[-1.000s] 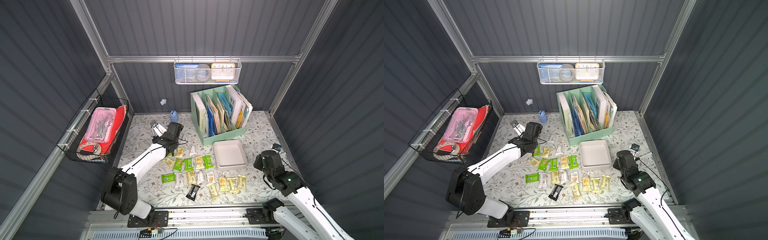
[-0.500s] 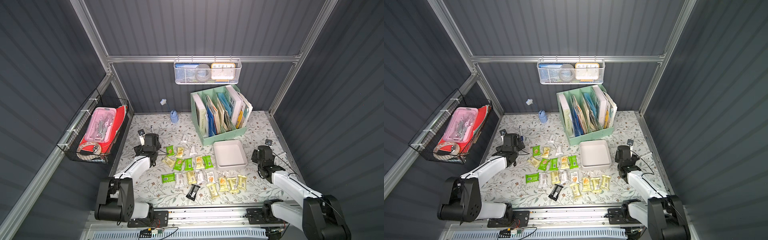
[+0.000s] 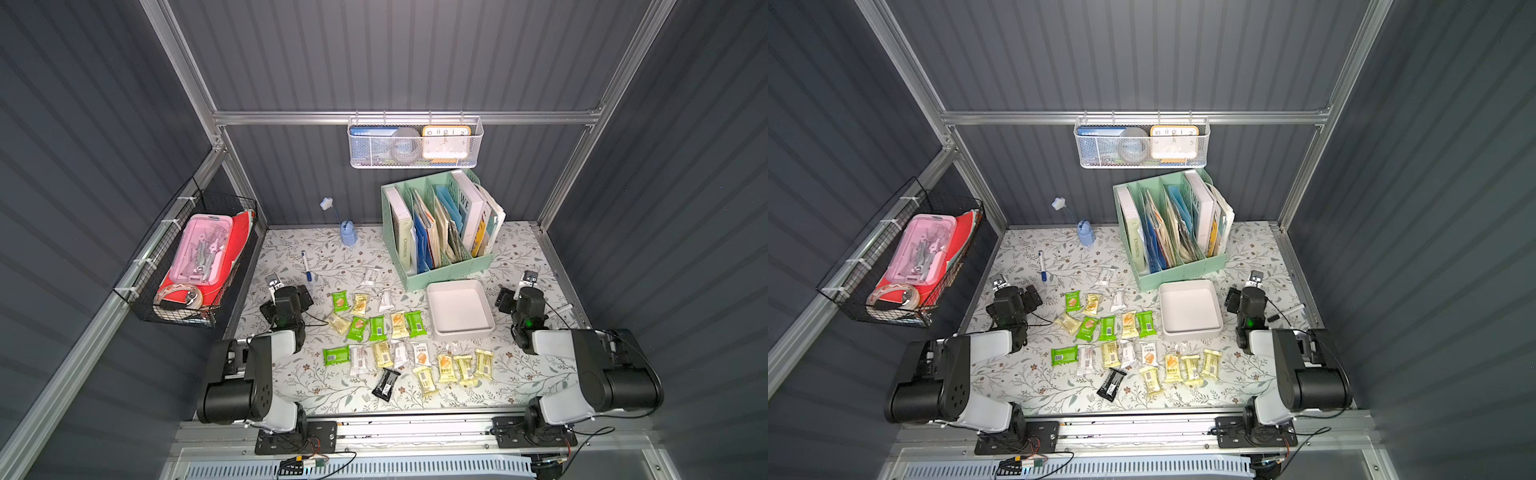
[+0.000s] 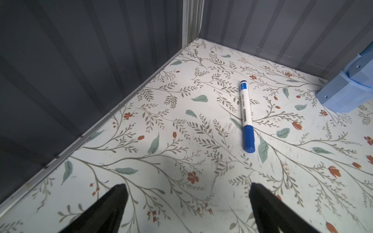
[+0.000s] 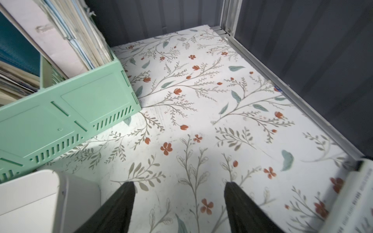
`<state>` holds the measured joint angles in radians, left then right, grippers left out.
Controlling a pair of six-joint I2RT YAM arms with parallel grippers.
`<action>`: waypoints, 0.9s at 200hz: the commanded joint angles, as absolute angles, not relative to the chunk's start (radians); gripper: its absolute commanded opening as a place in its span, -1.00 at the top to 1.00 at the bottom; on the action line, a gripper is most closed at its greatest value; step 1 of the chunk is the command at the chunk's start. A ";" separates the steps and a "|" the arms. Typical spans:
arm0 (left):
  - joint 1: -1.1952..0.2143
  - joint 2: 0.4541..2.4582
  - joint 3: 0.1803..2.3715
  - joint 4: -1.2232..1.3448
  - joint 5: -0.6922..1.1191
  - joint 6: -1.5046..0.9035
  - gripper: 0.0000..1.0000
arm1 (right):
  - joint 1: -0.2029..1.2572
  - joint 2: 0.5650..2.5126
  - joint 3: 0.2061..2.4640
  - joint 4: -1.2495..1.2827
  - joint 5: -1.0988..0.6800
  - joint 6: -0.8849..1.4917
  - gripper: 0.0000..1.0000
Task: Take the cookies out of the storage box
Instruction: Reset both arms
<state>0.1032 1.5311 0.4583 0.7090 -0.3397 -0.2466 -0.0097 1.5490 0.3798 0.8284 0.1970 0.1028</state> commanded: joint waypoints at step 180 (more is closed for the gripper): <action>0.084 1.700 0.467 0.993 -0.253 -0.167 -0.99 | -0.012 1.566 0.370 0.964 0.146 0.065 -0.98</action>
<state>0.0875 1.6989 0.4515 1.0176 -0.2516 -0.1894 -0.0120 1.5585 0.3717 0.9436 0.1528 0.0696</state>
